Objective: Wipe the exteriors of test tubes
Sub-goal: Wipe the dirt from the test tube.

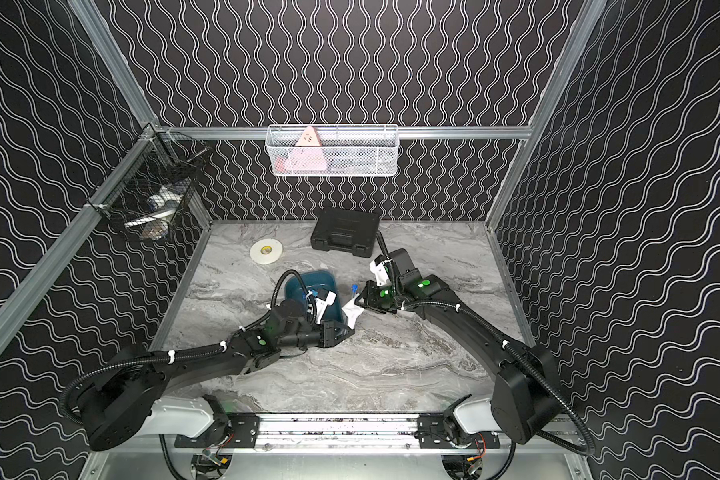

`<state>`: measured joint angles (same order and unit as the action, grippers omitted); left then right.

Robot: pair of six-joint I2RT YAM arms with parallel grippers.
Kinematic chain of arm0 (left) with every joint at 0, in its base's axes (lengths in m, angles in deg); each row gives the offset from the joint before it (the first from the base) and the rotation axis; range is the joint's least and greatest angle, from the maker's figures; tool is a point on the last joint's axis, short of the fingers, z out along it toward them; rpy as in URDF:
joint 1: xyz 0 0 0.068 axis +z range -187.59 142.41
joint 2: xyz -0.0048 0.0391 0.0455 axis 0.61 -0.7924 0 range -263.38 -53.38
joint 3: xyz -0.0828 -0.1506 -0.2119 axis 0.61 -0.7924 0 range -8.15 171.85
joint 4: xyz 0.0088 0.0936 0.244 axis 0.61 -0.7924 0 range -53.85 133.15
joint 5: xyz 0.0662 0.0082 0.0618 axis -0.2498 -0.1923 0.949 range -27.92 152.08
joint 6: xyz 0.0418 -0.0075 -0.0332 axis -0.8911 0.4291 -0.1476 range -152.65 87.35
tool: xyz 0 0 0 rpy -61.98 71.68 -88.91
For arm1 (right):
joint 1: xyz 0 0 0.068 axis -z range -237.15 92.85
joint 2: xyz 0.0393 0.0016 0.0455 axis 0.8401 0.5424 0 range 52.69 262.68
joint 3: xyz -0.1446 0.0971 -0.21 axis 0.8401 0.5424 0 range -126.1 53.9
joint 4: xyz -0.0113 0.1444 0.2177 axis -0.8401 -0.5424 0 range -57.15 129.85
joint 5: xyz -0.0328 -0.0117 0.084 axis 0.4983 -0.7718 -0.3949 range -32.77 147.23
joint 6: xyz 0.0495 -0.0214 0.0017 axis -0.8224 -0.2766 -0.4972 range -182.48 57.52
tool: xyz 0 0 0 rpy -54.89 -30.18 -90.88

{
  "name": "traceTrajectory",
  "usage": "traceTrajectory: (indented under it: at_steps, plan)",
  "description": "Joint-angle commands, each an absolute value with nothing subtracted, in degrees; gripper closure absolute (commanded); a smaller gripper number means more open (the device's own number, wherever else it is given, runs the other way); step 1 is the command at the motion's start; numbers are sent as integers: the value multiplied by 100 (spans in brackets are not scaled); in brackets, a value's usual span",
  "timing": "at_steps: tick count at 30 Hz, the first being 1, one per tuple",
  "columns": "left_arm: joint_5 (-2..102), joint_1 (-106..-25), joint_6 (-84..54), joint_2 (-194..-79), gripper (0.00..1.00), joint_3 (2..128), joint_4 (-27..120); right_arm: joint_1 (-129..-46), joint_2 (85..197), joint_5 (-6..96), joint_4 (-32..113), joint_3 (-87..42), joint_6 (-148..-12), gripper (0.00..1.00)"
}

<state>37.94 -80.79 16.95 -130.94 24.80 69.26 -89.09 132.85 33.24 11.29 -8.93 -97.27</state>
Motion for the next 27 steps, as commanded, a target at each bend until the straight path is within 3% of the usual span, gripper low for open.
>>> traceTrajectory:
  at_steps: [1, 21, 27]
  plan:
    - [3712, -8086, 1739, -13124, 91, 2481, 7222, -8948, 13205, 3106, 1495, -836, -9810, 76]
    - [3738, -8088, 1783, -13081, 91, 2482, 7237, -9404, 13164, 3129, 2276, -219, -10235, 71]
    - [3712, -8083, 1802, -13090, 91, 2461, 7268, -9345, 13346, 3617, 2170, -432, -10038, 79]
